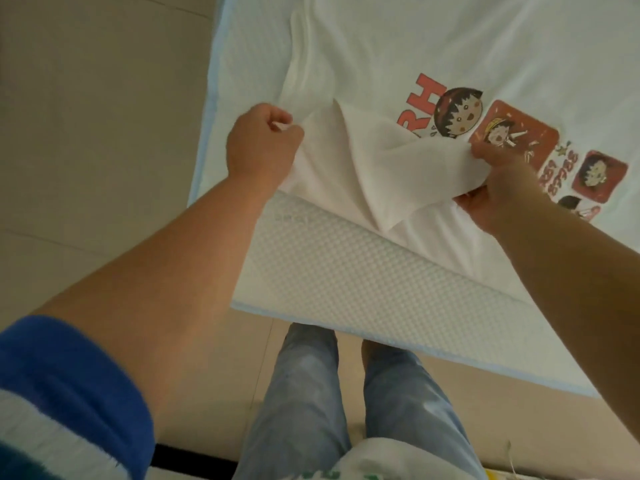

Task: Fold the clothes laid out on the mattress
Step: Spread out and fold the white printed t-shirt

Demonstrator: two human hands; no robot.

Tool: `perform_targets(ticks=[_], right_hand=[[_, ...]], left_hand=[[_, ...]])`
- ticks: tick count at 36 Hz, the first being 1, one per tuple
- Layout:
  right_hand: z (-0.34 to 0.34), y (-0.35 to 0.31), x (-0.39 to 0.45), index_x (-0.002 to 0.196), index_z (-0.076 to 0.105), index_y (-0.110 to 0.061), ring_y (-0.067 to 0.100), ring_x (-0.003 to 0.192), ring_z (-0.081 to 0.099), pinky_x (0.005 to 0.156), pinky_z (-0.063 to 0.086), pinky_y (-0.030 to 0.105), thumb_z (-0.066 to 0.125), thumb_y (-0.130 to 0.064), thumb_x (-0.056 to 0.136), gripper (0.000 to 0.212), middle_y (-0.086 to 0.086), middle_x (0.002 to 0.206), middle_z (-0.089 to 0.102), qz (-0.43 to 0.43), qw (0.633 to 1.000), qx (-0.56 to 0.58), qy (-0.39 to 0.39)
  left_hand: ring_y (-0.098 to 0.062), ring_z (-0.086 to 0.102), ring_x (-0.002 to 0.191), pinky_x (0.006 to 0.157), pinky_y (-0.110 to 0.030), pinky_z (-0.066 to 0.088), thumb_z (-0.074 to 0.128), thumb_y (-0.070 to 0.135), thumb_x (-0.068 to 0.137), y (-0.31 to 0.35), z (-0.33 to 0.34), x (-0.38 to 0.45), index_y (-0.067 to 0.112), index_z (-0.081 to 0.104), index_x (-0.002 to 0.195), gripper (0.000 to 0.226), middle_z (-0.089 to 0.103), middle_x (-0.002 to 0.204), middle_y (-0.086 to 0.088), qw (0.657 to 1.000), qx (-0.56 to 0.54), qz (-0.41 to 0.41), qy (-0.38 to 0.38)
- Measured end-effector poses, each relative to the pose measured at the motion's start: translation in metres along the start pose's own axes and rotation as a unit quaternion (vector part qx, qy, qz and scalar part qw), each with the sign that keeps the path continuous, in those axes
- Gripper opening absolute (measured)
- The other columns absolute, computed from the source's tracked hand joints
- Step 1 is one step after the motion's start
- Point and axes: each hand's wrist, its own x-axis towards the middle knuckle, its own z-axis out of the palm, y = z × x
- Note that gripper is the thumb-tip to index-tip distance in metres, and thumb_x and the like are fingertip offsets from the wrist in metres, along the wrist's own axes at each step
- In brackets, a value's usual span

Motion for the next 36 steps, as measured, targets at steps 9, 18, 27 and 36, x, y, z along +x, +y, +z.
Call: perform_targets(ticks=[9,18,27,36], right_hand=[[-0.009,0.006,0.000,0.120,0.047,-0.019,0.022,0.094,0.065,0.061,0.057,0.032,0.069,-0.012,0.079,0.048,0.004,0.112,0.061,0.003,0.998,-0.063,0.000],[-0.006,0.009,0.008,0.093,0.053,-0.021,0.019,0.089,0.067,0.060,0.056,0.029,0.069,-0.013,0.081,0.022,0.003,0.106,0.063,0.001,0.995,-0.097,0.013],[-0.010,0.007,0.009,0.099,0.058,-0.017,0.010,0.064,0.069,0.057,0.053,0.022,0.066,-0.011,0.083,0.019,0.000,0.089,0.068,-0.015,0.996,-0.091,-0.012],[-0.003,0.040,-0.011,0.099,0.055,-0.017,0.012,0.062,0.070,0.052,0.053,0.022,0.064,-0.012,0.085,0.017,0.001,0.089,0.068,-0.002,0.991,-0.132,-0.021]], left_hand=[[0.000,0.044,0.070,0.062,-0.013,0.033,0.077,0.045,0.069,-0.060,-0.012,-0.028,0.032,0.056,0.110,0.048,0.042,0.099,0.003,0.998,0.043,-0.015,-0.048],[-0.004,0.055,0.050,0.048,-0.015,0.042,0.071,0.038,0.079,-0.067,-0.024,-0.023,0.028,0.057,0.073,0.018,0.059,0.072,0.008,0.970,-0.107,-0.140,-0.168],[-0.005,0.062,0.052,0.062,-0.024,0.044,0.057,0.013,0.088,-0.068,-0.058,0.001,0.016,0.057,0.072,0.016,0.066,0.056,0.006,0.959,-0.082,-0.102,-0.253],[-0.030,0.056,0.089,0.068,-0.032,0.037,0.062,0.025,0.078,-0.077,-0.035,-0.018,0.023,0.050,0.083,0.013,0.057,0.100,-0.009,0.977,0.210,0.026,0.007]])
